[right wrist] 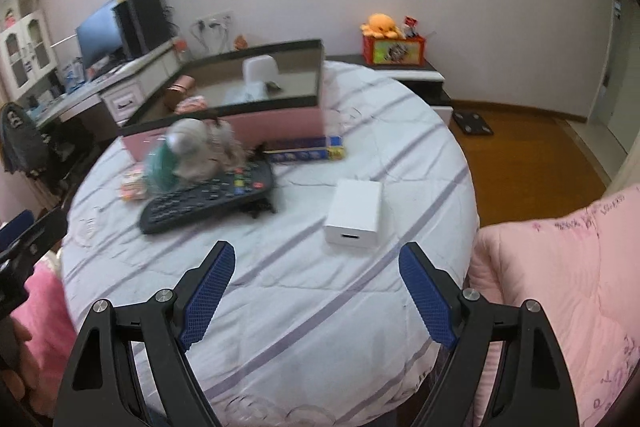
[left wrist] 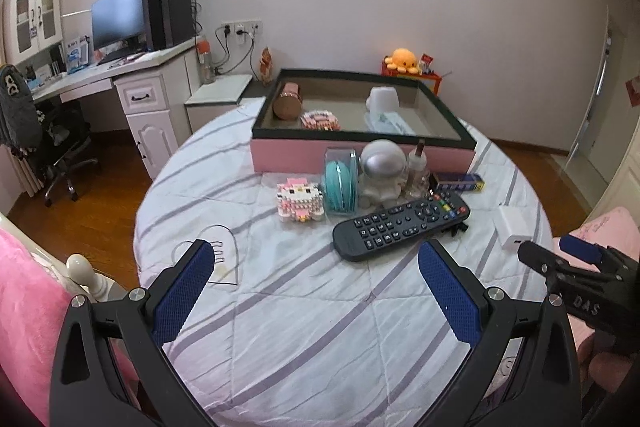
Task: Organize rigid objects
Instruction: 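Grasp the white charger with the right gripper and lift it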
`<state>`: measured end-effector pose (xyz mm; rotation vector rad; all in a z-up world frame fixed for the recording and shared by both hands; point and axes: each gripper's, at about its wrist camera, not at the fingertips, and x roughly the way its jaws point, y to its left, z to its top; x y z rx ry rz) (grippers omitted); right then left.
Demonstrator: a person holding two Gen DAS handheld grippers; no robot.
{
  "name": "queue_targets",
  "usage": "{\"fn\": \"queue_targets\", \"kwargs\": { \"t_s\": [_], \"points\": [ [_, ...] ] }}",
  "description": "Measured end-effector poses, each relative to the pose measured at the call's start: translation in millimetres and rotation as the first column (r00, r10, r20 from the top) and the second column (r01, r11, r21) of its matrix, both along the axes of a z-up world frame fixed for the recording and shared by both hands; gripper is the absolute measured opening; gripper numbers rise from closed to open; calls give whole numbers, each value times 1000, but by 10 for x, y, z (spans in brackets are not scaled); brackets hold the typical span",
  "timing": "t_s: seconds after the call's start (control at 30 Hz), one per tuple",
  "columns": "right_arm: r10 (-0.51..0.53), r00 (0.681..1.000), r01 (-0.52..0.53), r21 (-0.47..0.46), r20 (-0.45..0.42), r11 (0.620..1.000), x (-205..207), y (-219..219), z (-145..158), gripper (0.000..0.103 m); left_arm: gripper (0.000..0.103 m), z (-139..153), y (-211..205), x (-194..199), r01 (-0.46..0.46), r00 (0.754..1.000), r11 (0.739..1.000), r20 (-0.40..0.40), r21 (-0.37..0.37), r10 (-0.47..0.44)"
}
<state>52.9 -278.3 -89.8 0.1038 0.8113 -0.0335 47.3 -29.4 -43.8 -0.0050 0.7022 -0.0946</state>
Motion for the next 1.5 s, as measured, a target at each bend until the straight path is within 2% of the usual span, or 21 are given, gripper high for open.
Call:
{"fn": "queue_targets", "kwargs": {
  "t_s": [0.27,0.4,0.47,0.5,0.53,0.73,0.9,1.0,1.03,1.17,1.27,1.37,1.43,1.5],
  "points": [
    [-49,998,48,-17,-33,999,395,-128,-240,84,103,-230,-170,257,39,997,999,-61,3,-38],
    [-44,997,41,-46,-67,998,567,-123,-382,61,103,-309,-243,366,49,995,999,-83,5,-48],
    [-33,998,29,-65,-53,997,577,-100,-373,53,103,-336,-275,405,55,995,998,-88,5,-55],
    [-22,999,19,-70,-48,997,582,-86,-365,43,103,-345,-297,424,59,994,998,-89,7,-58],
    [-9,999,7,-63,-44,998,586,-82,-358,41,103,-358,-319,444,63,994,998,-90,8,-62],
    [31,998,-32,-33,-47,999,576,-112,-345,41,103,-457,-478,606,116,987,993,-114,2,-115],
    [40,998,-42,-31,-50,999,584,-120,-345,41,103,-566,-481,809,125,981,992,-147,0,-124],
    [39,998,-41,-30,-50,999,586,-117,-346,41,101,-638,-383,875,113,975,992,-184,-60,-122],
    [39,998,-40,-30,-50,999,586,-119,-345,41,101,-641,-337,866,104,976,992,-184,-77,-116],
    [38,998,-40,-33,-54,999,585,-118,-343,41,100,-571,-202,772,80,986,994,-141,-68,-89],
    [36,998,-38,-37,-57,999,601,-106,-338,41,101,-488,39,739,25,994,995,-104,-98,-35],
    [35,998,-37,-39,-57,999,611,-93,-336,41,101,-492,166,848,-9,994,998,-109,-68,2],
    [35,998,-38,-40,-57,998,618,-78,-331,41,101,-566,195,985,-20,990,999,-141,-24,17],
    [37,998,-40,-44,-59,998,633,-49,-331,41,100,-631,218,1059,-17,986,1000,-167,-17,14]
  ]
}}
